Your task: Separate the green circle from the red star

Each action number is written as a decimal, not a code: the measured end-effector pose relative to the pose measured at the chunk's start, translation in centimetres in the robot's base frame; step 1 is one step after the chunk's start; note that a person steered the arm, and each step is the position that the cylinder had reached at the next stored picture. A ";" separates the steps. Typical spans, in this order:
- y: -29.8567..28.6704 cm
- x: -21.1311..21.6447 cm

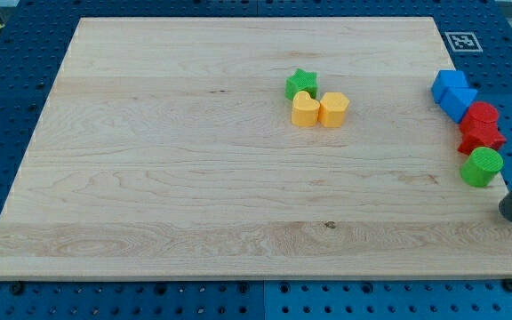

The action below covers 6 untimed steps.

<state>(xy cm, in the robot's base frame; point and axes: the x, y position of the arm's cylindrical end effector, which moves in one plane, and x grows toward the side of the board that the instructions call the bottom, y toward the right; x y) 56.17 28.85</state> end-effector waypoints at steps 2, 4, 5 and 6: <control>3.6 -3.9; 0.1 -5.1; 0.1 -5.1; -2.1 -5.1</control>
